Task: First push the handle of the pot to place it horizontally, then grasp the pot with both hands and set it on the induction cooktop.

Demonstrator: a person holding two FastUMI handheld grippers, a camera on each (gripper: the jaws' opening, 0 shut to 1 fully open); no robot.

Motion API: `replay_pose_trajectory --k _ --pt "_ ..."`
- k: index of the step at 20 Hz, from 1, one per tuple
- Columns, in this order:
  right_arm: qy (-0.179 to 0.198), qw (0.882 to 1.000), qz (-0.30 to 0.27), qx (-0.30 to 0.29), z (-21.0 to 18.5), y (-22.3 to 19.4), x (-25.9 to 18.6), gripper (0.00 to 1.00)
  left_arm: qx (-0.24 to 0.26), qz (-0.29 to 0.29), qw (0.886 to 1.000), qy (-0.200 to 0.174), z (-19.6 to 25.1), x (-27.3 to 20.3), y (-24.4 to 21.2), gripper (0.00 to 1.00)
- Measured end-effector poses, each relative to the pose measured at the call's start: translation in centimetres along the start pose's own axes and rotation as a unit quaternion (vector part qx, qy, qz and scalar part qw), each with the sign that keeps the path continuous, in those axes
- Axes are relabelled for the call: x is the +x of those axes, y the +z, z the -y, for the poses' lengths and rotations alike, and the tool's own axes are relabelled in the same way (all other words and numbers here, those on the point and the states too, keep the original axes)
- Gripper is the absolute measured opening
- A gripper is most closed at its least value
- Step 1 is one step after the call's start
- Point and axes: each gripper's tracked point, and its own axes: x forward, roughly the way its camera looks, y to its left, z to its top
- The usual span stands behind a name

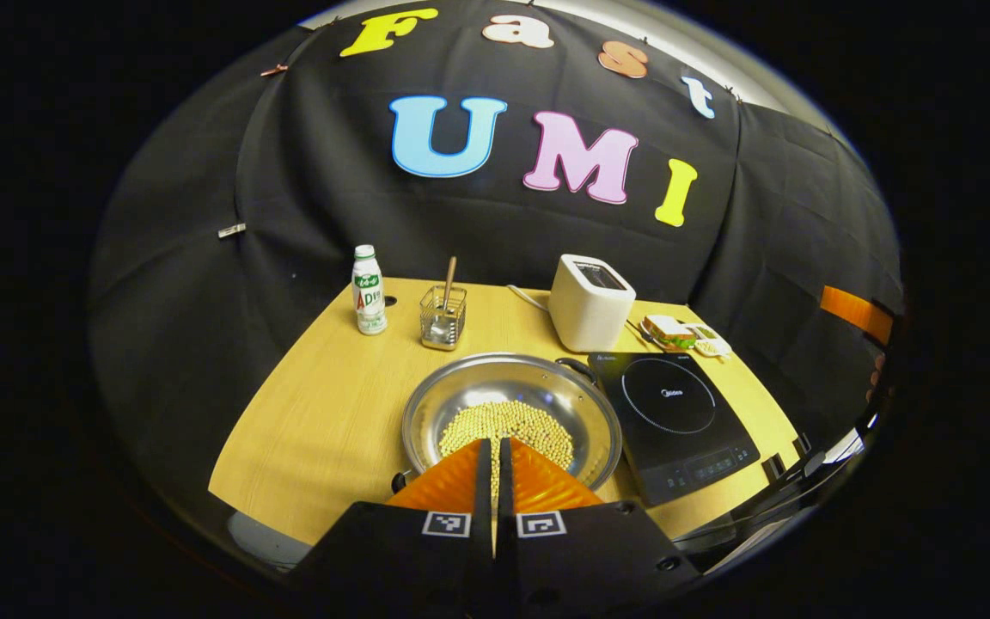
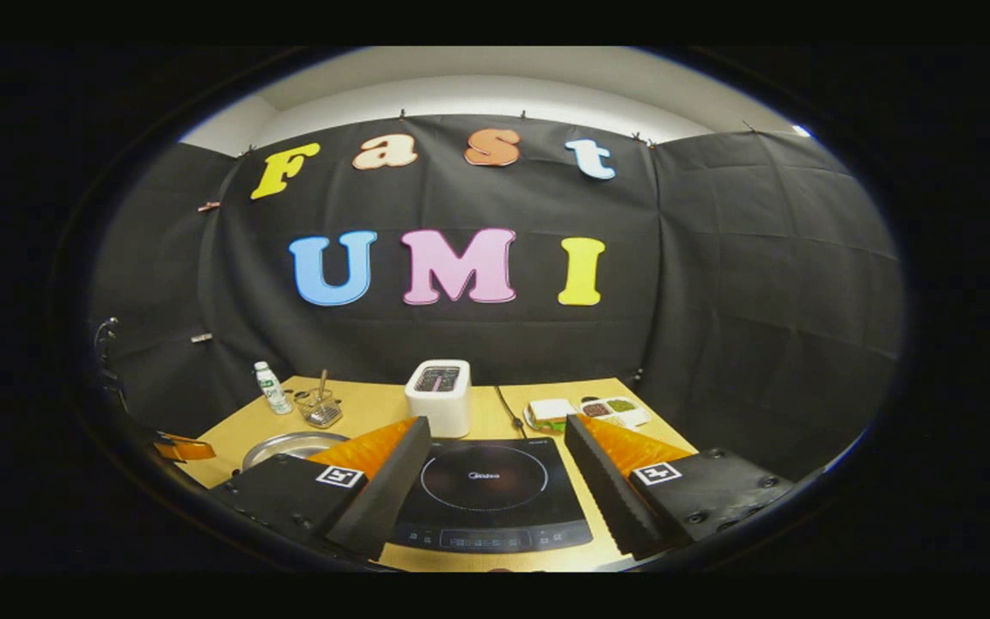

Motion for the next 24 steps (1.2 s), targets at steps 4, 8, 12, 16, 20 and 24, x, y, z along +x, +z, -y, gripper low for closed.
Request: replay_pose_trajectory --k 4,8,12,16,20,24 --pt "0.021 1.0 -0.007 0.006 -1.9 -0.3 0.2 0.98 0.01 -0.047 0.999 -0.019 -0.8 1.1 -3.5 0.05" --pt "0.029 1.0 -0.01 0.0 -2.9 -0.6 0.8 0.98 -0.019 -0.08 0.996 -0.039 -0.6 2.0 -6.3 0.05" --pt "0.038 0.999 -0.019 -0.009 -3.7 -1.3 1.1 0.98 -0.031 -0.11 0.992 -0.055 -0.2 3.1 -9.3 0.05" --pt "0.039 0.999 -0.021 -0.014 -3.4 -1.3 1.3 0.98 -0.016 -0.148 0.987 -0.055 -1.1 4.0 -11.6 0.05" --pt "0.035 0.999 -0.029 -0.011 -3.1 -2.4 1.3 0.98 -0.006 -0.17 0.984 -0.051 -2.3 4.6 -12.1 0.05" --pt "0.035 0.999 -0.035 -0.014 -3.1 -3.0 1.5 0.98 -0.001 -0.181 0.982 -0.051 -2.5 5.2 -12.0 0.05"
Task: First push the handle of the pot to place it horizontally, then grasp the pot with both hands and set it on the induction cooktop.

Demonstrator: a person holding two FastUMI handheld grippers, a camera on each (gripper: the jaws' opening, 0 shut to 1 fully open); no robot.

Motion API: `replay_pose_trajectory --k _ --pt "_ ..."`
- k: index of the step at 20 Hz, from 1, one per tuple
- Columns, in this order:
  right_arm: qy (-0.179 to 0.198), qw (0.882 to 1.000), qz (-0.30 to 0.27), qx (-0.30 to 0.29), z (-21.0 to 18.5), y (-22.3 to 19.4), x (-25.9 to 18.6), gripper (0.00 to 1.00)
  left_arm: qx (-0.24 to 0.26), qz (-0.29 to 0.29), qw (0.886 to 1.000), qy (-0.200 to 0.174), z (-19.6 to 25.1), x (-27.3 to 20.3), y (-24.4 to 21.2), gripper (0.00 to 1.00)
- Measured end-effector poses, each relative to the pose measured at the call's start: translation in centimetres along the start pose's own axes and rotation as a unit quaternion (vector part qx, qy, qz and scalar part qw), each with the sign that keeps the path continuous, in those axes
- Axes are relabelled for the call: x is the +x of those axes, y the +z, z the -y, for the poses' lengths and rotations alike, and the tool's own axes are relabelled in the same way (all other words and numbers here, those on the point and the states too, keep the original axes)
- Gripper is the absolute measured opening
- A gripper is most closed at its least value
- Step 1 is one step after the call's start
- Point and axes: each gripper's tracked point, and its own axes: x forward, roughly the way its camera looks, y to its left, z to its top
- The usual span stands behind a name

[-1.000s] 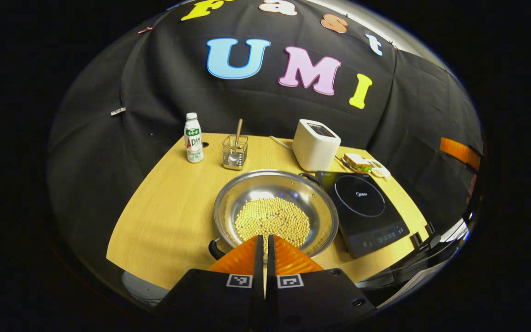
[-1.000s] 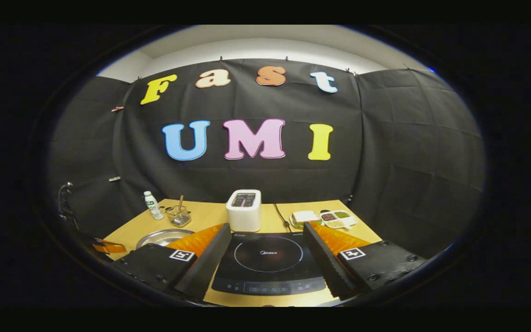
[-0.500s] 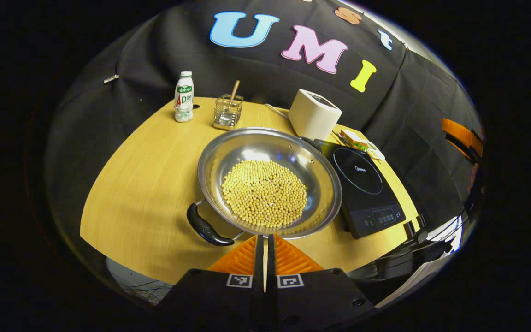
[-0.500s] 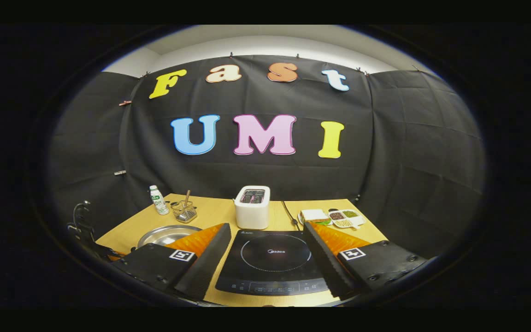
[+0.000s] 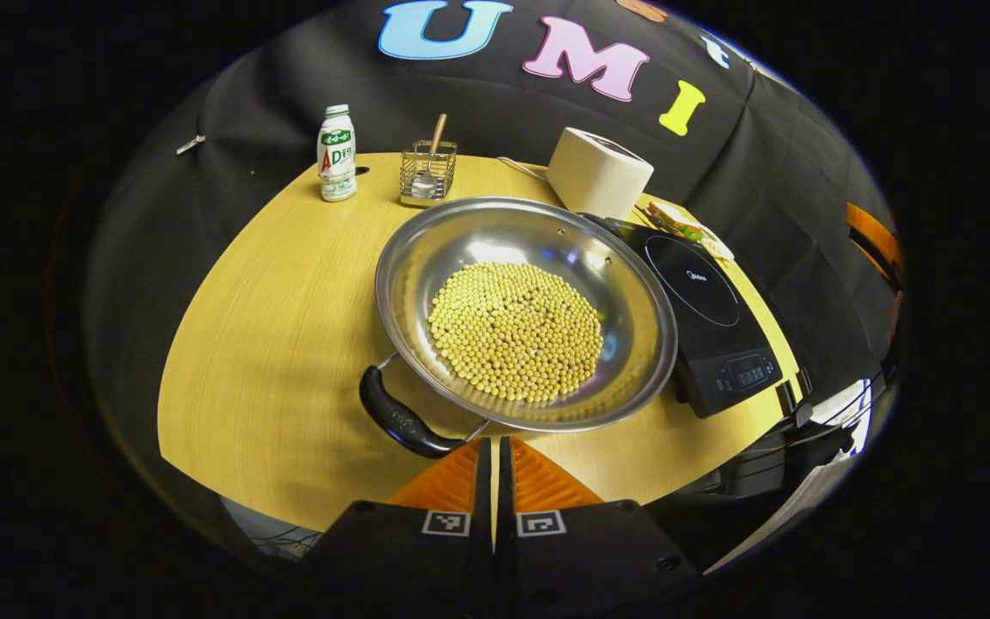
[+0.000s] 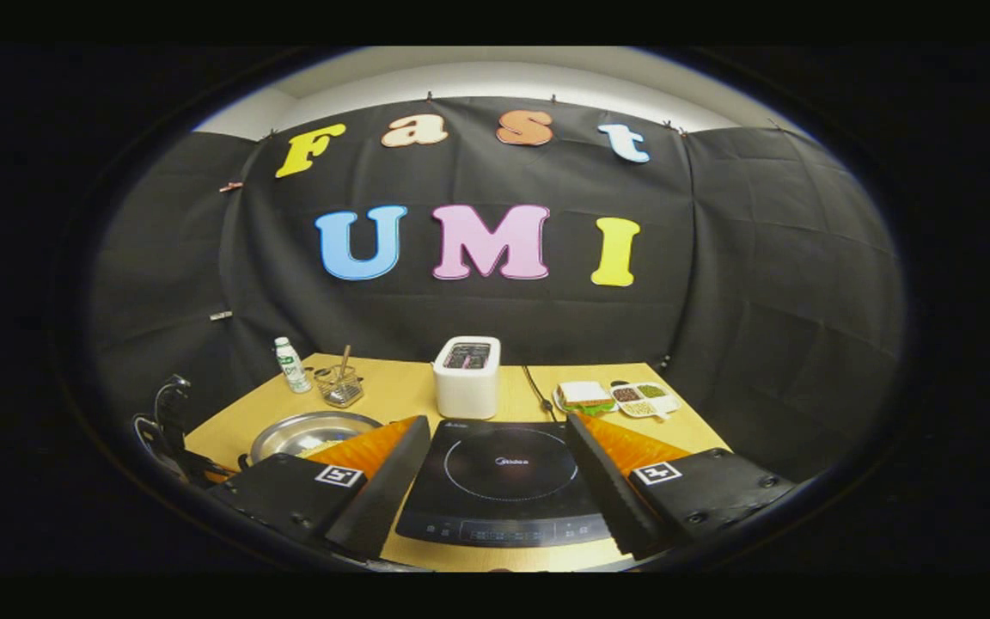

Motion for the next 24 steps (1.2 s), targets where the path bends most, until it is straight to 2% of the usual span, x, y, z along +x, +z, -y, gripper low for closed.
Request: replay_pose_trajectory --k 7,17,24 --pt "-0.011 1.0 -0.005 0.004 0.4 -0.6 0.7 0.98 0.038 -0.026 0.999 0.016 -1.1 1.1 0.0 0.05" --pt "-0.015 1.0 -0.014 0.002 -0.2 -0.9 2.3 0.98 0.027 -0.033 0.998 0.046 -5.7 2.4 1.6 0.05" --pt "-0.01 1.0 -0.023 -0.005 -1.4 -1.5 3.2 0.98 -0.014 -0.026 0.998 0.063 -9.1 3.5 3.2 0.05"
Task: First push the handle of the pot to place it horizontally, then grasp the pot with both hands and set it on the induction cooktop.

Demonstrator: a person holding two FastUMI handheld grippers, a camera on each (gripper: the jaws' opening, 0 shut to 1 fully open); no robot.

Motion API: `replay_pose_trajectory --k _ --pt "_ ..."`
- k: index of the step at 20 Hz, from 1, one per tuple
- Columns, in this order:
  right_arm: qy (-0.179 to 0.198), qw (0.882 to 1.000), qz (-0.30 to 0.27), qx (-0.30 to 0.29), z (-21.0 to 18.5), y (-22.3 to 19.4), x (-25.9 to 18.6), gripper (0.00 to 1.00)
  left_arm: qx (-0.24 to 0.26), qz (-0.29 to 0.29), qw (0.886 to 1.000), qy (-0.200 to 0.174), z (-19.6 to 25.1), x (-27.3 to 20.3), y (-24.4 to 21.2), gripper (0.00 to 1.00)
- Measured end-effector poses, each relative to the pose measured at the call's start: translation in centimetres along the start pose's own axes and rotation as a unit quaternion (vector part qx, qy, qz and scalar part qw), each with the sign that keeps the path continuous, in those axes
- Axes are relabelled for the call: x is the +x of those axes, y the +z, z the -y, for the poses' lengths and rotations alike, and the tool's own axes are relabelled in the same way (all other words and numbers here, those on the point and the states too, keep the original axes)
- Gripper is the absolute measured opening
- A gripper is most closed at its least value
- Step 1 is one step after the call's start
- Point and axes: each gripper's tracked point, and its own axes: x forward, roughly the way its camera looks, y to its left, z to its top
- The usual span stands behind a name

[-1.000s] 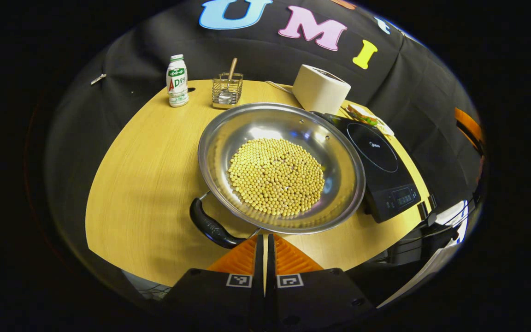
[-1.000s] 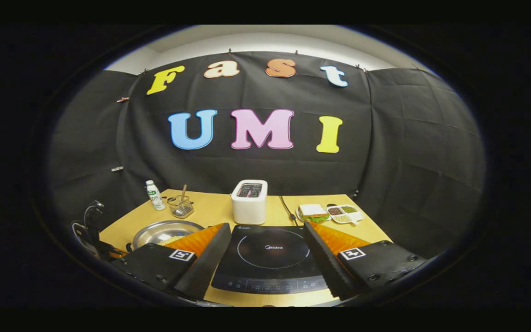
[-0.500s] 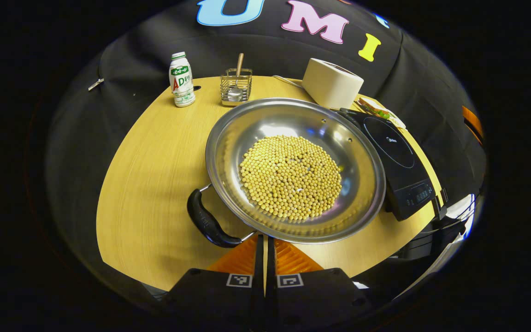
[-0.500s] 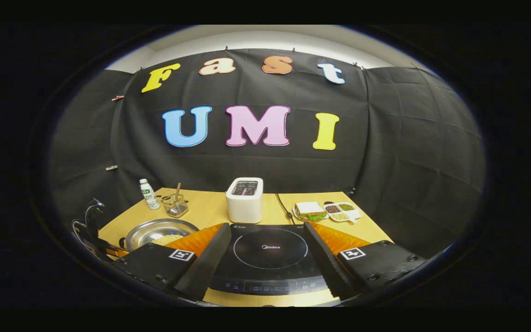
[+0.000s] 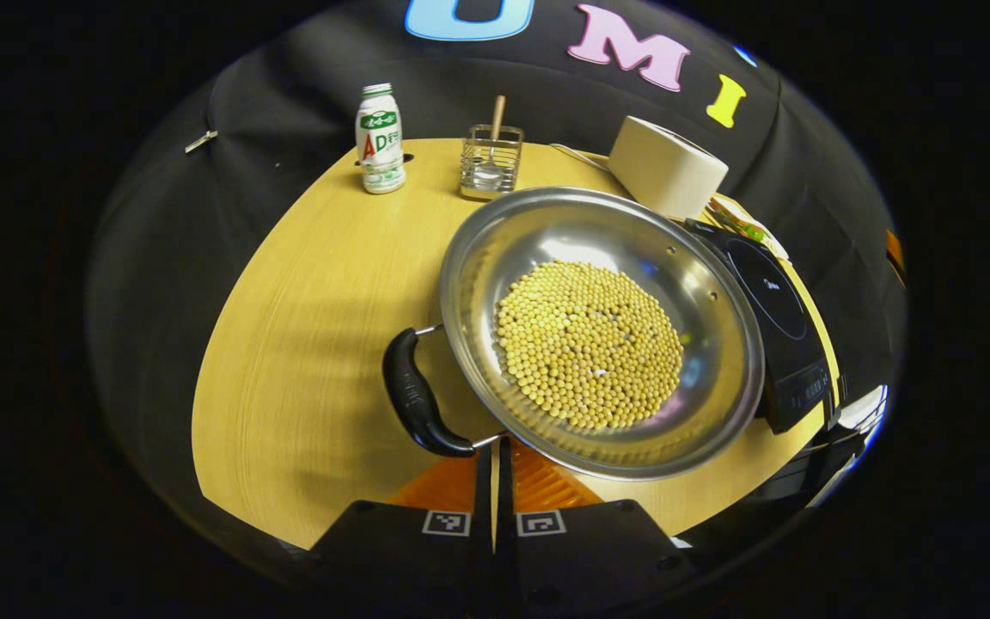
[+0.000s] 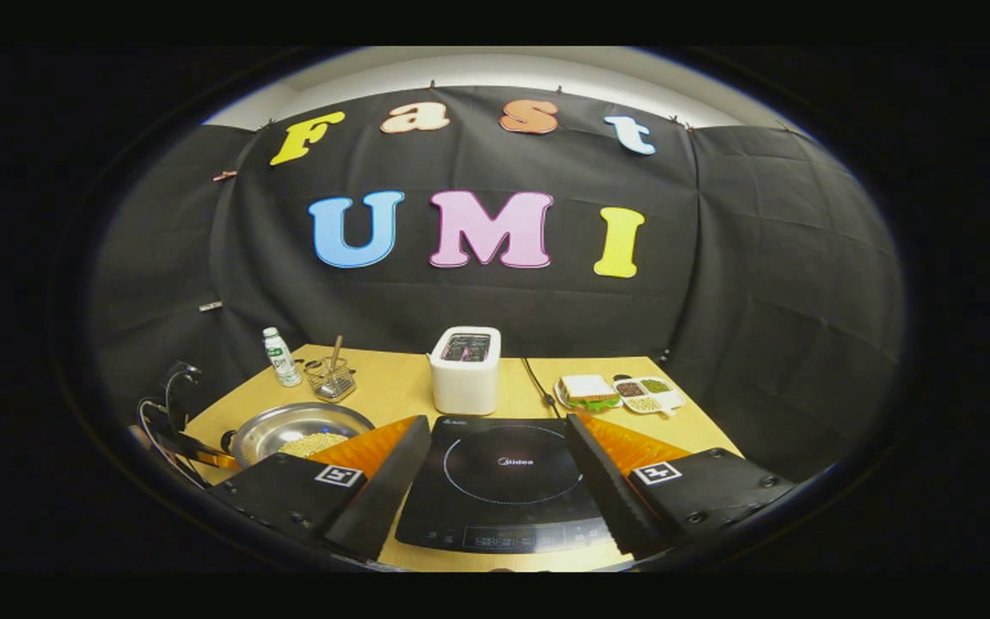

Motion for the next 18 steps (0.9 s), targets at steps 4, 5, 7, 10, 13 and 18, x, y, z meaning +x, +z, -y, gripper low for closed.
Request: replay_pose_trajectory --k 4,5,7,10,13,18 --pt "0.004 1.0 -0.004 -0.003 -0.7 -0.4 0.3 0.98 -0.024 0.003 1.0 0.006 -1.5 0.6 1.1 0.05" --pt "0.006 1.0 -0.007 0.0 -0.9 -0.6 0.5 0.98 -0.028 0.004 1.0 0.008 -1.8 0.8 1.5 0.05" --pt "0.007 1.0 -0.013 0.003 -1.1 -1.0 0.7 0.98 -0.033 0.006 0.999 0.016 -2.7 1.1 2.2 0.05" --pt "0.008 1.0 -0.02 0.002 -1.3 -1.4 1.1 0.98 -0.037 0.008 0.999 0.026 -3.6 1.6 3.3 0.05" --pt "0.011 0.999 -0.031 0.005 -1.6 -2.1 1.8 0.98 -0.036 0.011 0.999 0.033 -4.4 2.2 4.3 0.05" --pt "0.02 0.998 -0.054 0.014 -2.8 -3.3 3.2 0.98 -0.032 0.013 0.999 0.041 -5.6 2.9 5.9 0.05"
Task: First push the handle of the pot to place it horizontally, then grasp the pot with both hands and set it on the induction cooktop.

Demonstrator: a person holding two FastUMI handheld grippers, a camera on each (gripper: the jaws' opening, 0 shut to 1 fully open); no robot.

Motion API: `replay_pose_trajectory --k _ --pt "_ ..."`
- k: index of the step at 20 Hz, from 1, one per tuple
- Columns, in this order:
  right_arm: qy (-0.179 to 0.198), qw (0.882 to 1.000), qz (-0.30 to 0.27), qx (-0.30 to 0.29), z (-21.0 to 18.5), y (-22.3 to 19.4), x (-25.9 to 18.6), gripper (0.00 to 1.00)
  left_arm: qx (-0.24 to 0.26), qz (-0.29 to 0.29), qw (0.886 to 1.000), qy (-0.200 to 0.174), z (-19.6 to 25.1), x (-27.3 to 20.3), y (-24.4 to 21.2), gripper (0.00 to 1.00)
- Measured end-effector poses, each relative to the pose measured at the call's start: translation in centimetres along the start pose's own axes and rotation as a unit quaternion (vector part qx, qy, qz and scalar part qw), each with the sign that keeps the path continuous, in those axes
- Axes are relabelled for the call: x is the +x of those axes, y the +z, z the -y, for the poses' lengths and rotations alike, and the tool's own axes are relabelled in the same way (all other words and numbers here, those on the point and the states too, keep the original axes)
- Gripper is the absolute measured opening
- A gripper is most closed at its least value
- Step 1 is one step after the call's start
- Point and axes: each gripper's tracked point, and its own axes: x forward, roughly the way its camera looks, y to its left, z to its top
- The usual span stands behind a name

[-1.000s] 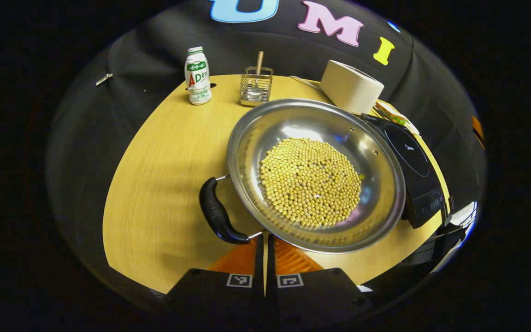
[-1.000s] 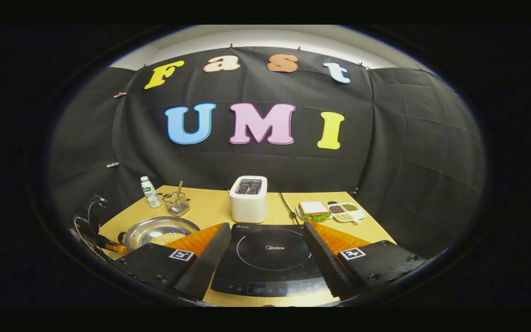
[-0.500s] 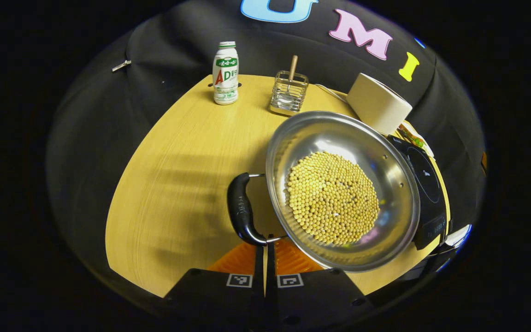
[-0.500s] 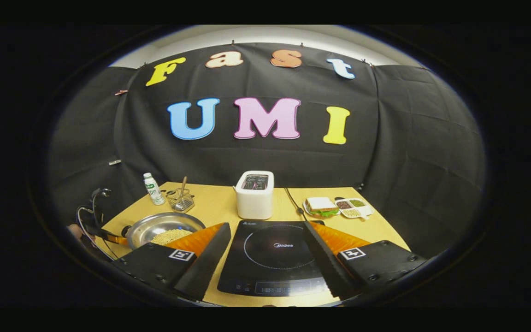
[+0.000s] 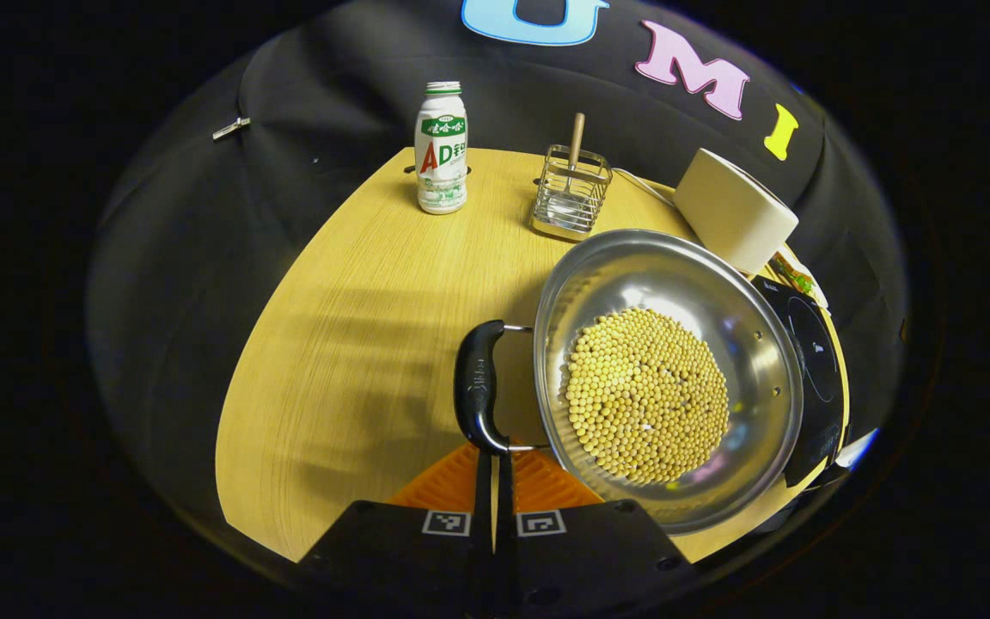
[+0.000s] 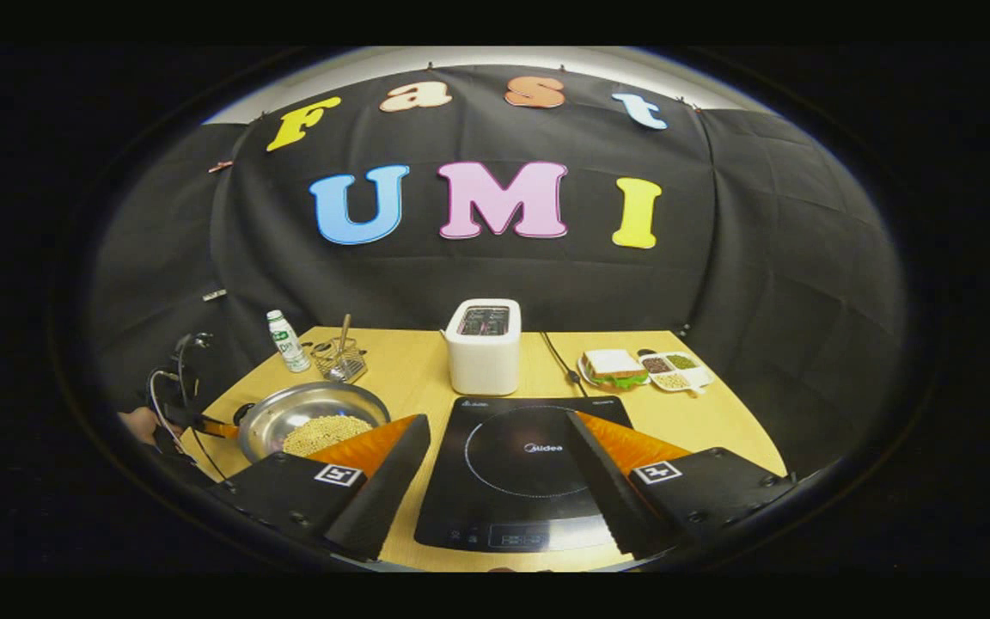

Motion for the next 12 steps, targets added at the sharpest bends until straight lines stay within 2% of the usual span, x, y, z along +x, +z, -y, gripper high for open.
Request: replay_pose_trajectory --k 6,9,12 --pt "0.02 1.0 -0.015 -0.002 -2.1 -0.8 1.8 0.98 0.008 0.002 1.0 0.009 -0.7 0.1 0.7 0.05" --pt "0.032 0.999 -0.031 0.006 -3.0 -1.7 2.4 0.99 0.011 0.004 1.0 0.029 -1.7 -1.5 0.5 0.05" --pt "0.041 0.998 -0.044 0.011 -4.0 -2.5 2.8 0.98 0.006 0.022 0.999 0.032 -2.1 -4.1 1.1 0.06"
